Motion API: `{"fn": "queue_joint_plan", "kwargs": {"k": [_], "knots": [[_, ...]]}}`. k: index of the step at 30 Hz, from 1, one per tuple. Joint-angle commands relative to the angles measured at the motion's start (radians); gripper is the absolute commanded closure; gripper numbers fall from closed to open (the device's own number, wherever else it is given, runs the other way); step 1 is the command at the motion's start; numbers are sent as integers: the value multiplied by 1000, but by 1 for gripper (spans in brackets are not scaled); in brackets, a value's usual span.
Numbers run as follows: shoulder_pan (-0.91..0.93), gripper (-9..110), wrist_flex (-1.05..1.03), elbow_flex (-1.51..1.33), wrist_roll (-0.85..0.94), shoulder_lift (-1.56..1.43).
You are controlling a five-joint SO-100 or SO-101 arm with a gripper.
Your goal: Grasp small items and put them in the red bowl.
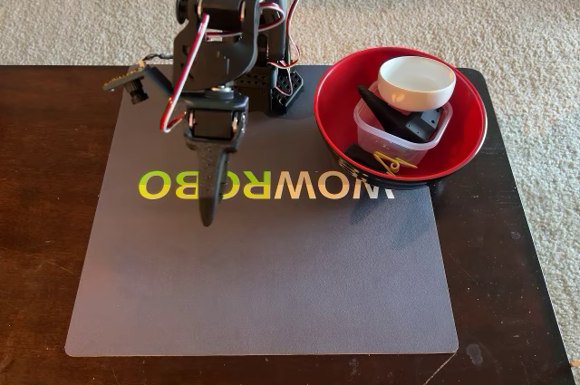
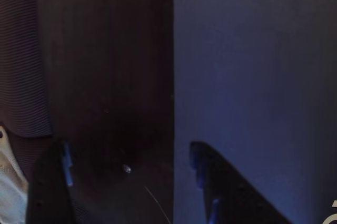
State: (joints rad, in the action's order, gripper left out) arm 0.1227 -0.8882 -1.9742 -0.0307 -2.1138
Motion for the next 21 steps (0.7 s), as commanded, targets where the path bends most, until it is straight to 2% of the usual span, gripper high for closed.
{"fn": "queue_joint_plan", "kwargs": {"k": [1, 21], "knots": [[-34, 72, 15, 41, 5, 9], [-84, 73, 17, 31, -18, 8]]}}
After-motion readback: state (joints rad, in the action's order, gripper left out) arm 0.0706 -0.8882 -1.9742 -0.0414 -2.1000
